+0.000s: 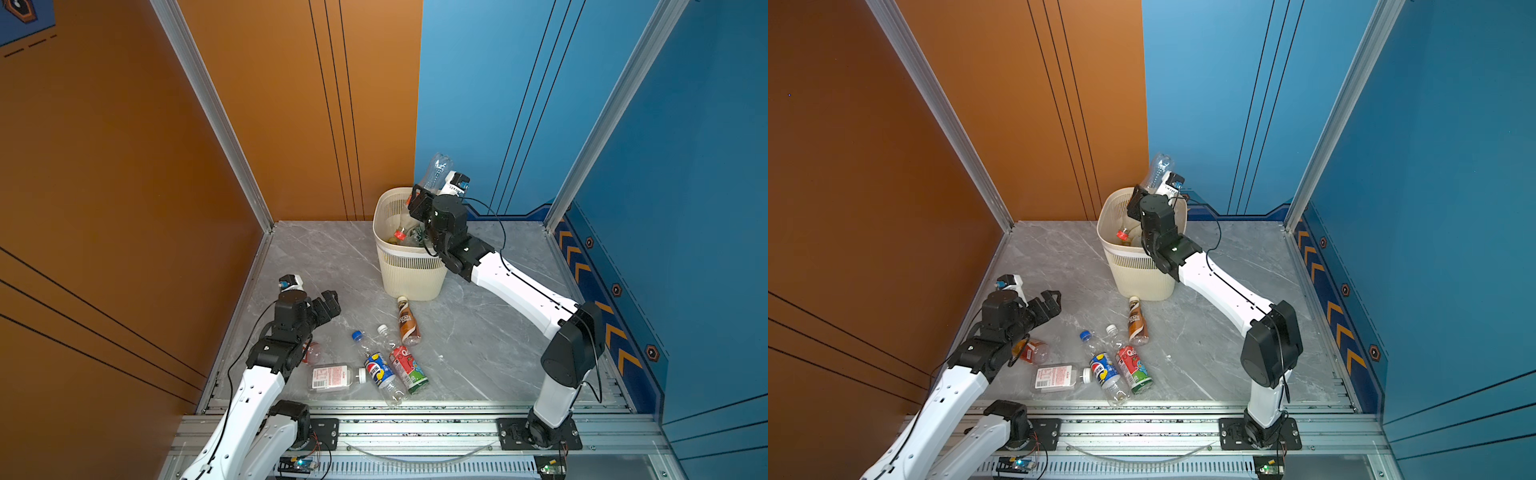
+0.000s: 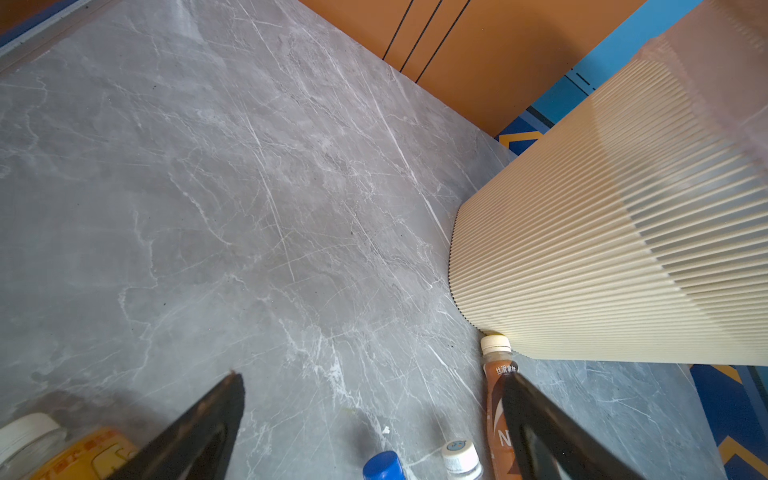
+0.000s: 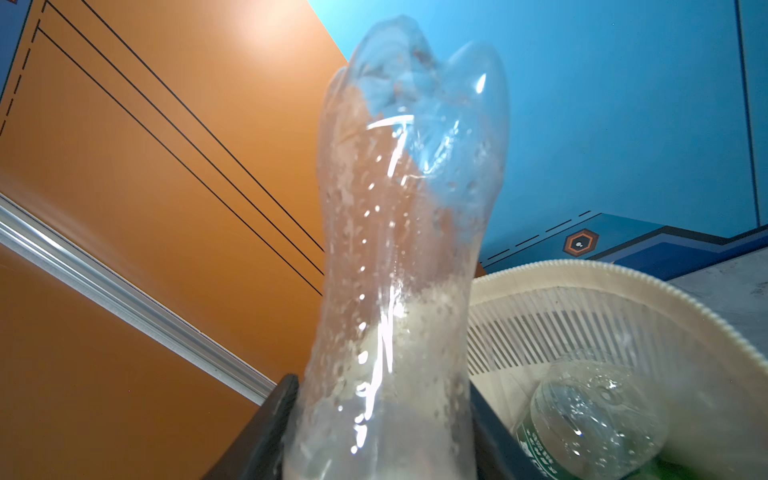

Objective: Put the plastic bottles in the bin
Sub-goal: 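Open the right gripper to drop the bottle into the basket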

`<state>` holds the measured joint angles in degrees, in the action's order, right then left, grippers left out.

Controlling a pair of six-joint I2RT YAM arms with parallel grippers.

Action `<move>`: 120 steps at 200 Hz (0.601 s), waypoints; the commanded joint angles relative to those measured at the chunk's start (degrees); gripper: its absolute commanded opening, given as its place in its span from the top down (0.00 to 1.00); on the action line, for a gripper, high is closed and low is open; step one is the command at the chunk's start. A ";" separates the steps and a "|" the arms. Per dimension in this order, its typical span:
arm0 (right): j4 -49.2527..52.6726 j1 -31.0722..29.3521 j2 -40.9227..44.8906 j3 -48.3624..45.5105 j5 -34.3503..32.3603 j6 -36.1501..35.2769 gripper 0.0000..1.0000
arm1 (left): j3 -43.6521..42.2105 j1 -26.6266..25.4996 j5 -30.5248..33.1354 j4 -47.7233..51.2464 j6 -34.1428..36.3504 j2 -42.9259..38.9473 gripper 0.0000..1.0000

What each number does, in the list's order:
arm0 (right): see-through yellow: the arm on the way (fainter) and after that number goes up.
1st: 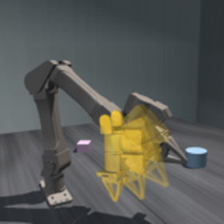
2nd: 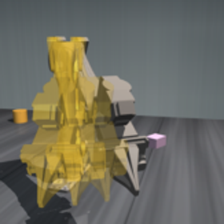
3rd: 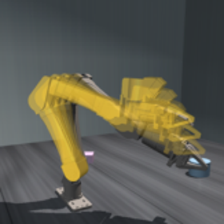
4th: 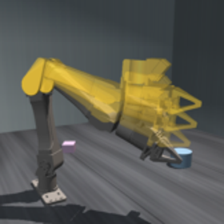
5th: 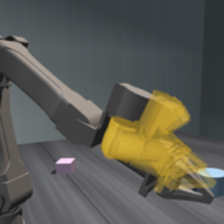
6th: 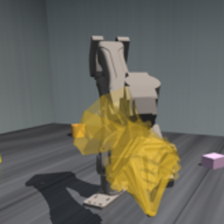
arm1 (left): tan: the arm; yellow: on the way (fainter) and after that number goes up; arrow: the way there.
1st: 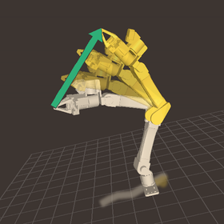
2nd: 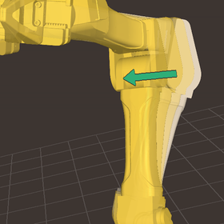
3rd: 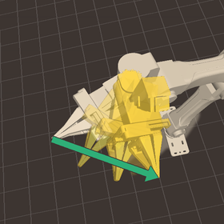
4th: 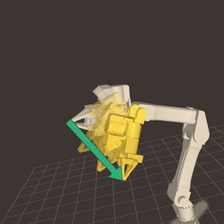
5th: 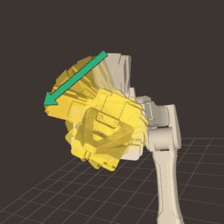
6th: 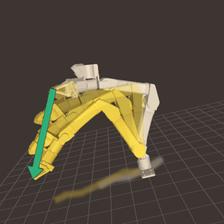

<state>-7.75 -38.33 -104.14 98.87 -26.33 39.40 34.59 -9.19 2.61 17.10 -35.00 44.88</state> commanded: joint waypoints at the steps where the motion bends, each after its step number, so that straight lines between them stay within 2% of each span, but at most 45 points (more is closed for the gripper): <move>1: -0.89 -0.26 -1.27 2.29 -1.96 0.86 0.42 | -0.47 0.56 -1.56 1.03 -0.01 0.29 0.02; 17: 0.34 -0.26 -1.97 2.93 -1.87 1.53 0.32 | -0.48 0.58 -1.58 1.42 -0.68 0.42 0.02; 30: 3.00 -0.13 -2.46 4.50 -0.74 1.23 0.10 | -0.68 0.62 -2.14 1.21 -1.14 0.51 0.02; 39: 5.21 -0.08 -2.35 6.25 0.48 0.93 0.00 | -0.97 0.65 -2.35 0.84 -1.29 0.55 0.02; 71: 6.48 -1.44 3.71 4.42 0.41 -4.06 0.01 | -0.73 0.67 -2.33 1.17 -2.01 0.91 0.02; 97: 2.65 -1.49 14.72 -8.67 1.98 -6.17 0.00 | -0.37 0.68 -2.33 1.57 -2.29 1.39 0.02; 120: 2.25 -1.49 26.74 -23.61 0.56 -6.96 0.00 | -0.66 0.76 -2.71 0.92 -2.38 2.09 0.02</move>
<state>-4.32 -39.99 -88.36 86.21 -24.69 35.27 34.59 -8.93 1.17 17.67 -36.95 46.35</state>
